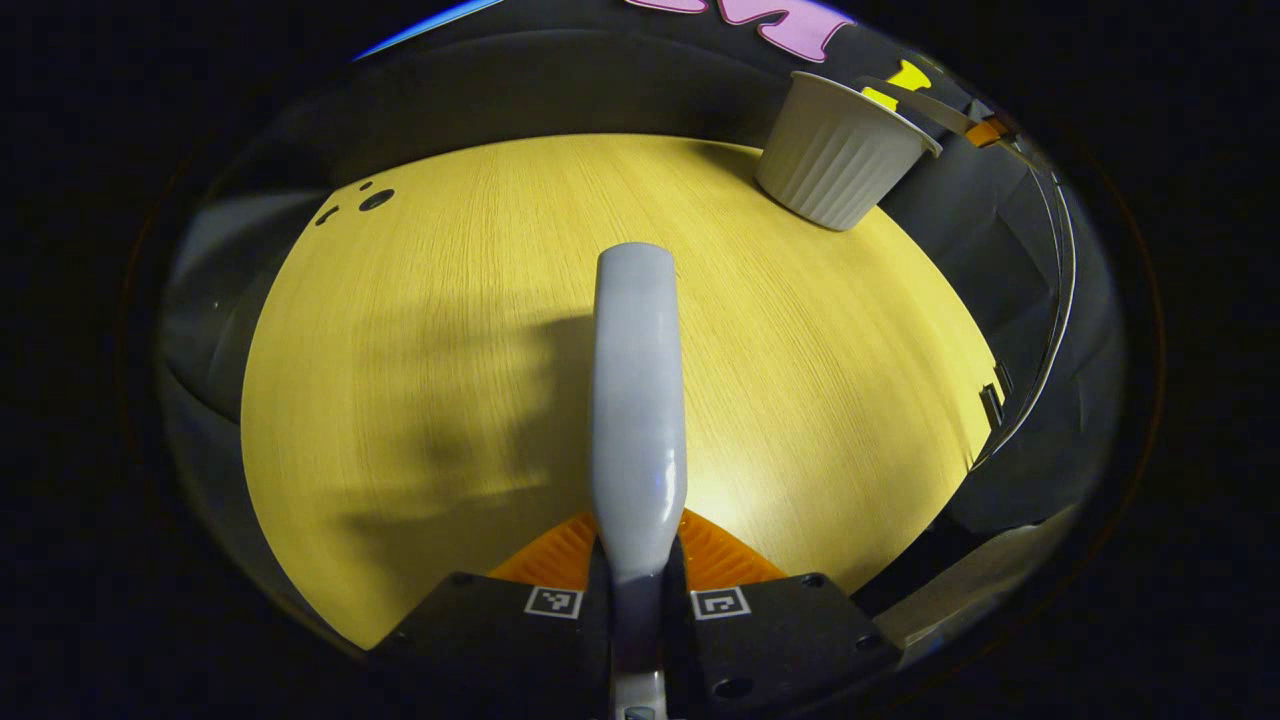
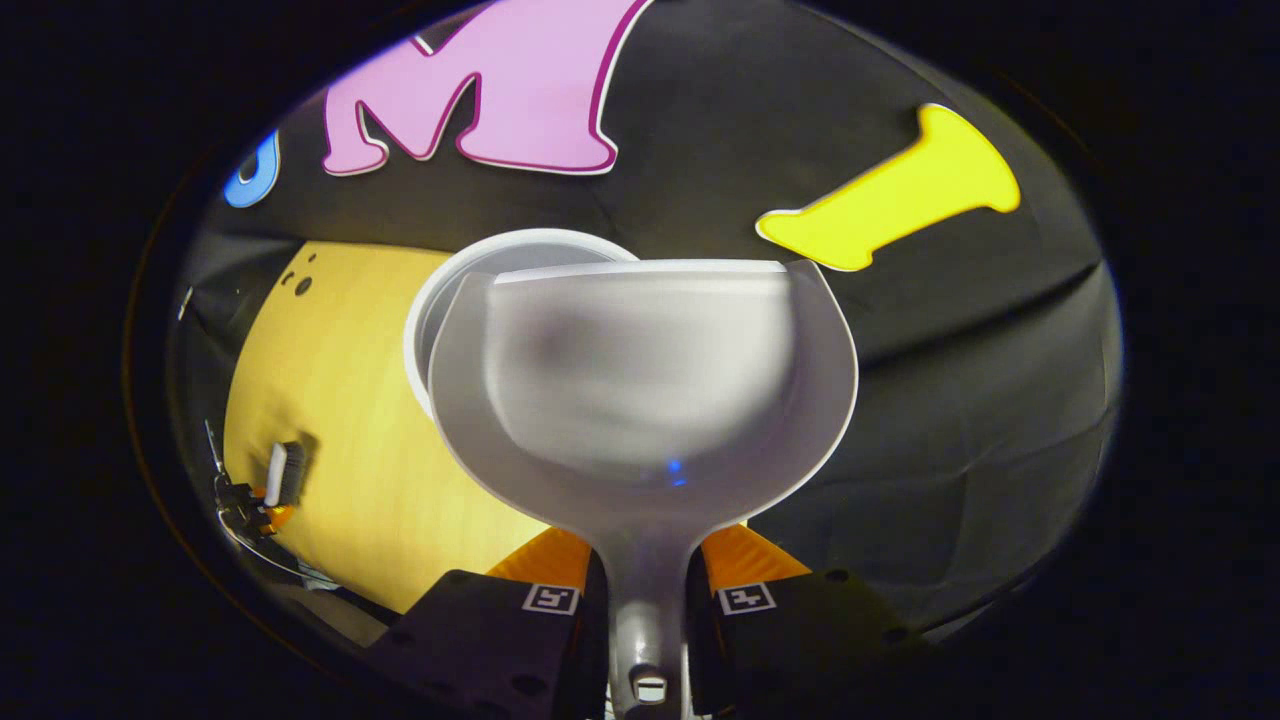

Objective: Pick up the small broom and dustpan from the desktop, sweep the trash into the dustpan with the broom, and then empty the trash into the garbage bin.

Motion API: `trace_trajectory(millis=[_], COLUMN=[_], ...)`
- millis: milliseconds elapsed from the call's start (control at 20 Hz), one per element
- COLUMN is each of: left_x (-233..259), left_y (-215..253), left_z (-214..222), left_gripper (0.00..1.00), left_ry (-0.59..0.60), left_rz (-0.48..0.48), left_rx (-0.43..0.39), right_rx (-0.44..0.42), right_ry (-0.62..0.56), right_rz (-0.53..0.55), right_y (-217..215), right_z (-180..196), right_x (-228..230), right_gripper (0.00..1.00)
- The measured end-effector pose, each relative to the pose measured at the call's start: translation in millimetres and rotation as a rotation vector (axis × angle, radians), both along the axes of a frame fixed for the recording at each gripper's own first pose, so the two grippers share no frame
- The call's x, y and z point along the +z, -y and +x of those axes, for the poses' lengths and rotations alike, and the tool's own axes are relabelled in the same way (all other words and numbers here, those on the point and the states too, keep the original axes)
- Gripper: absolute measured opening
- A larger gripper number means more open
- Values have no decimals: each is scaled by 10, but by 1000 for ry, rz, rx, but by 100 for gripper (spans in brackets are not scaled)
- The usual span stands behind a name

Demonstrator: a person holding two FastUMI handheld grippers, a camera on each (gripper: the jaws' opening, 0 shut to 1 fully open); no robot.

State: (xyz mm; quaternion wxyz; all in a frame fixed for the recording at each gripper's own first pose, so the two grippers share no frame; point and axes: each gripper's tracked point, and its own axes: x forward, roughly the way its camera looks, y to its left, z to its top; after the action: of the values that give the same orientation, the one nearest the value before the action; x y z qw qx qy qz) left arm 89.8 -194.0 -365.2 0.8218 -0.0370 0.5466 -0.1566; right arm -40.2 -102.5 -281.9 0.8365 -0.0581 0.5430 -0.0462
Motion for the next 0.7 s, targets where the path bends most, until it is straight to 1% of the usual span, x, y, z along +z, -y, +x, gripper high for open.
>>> trace_trajectory(millis=[150,200,250,300,350,400,450,500,550,700], left_x=[9,11,13,15,16,18,23,21,28,27], left_y=[-7,-13,-17,-22,-26,-37,-44,-49,-53,-60], left_z=[31,34,41,48,55,57,64,69,80,92], left_gripper=[25,28,25,28,25,25,25,28,25,25], left_ry=[7,9,10,12,13,14,15,16,17,19], left_rz=[5,9,13,16,21,27,33,39,43,52], left_rx=[3,7,9,10,8,5,0,-4,-7,-7], right_rx=[-49,-53,-51,-56,-60,-61,-57,-50,-41,-27], right_ry=[65,83,102,126,147,159,165,158,149,122], right_rz=[94,110,120,135,158,181,197,206,208,217], right_y=[-187,-250,-304,-378,-478,-588,-699,-803,-919,-1255], right_z=[-299,-406,-511,-602,-712,-832,-974,-1106,-1247,-1556], right_x=[33,46,55,82,111,120,111,69,12,-340], right_gripper=[35,36,35,35,35,35,35,35,35,35])
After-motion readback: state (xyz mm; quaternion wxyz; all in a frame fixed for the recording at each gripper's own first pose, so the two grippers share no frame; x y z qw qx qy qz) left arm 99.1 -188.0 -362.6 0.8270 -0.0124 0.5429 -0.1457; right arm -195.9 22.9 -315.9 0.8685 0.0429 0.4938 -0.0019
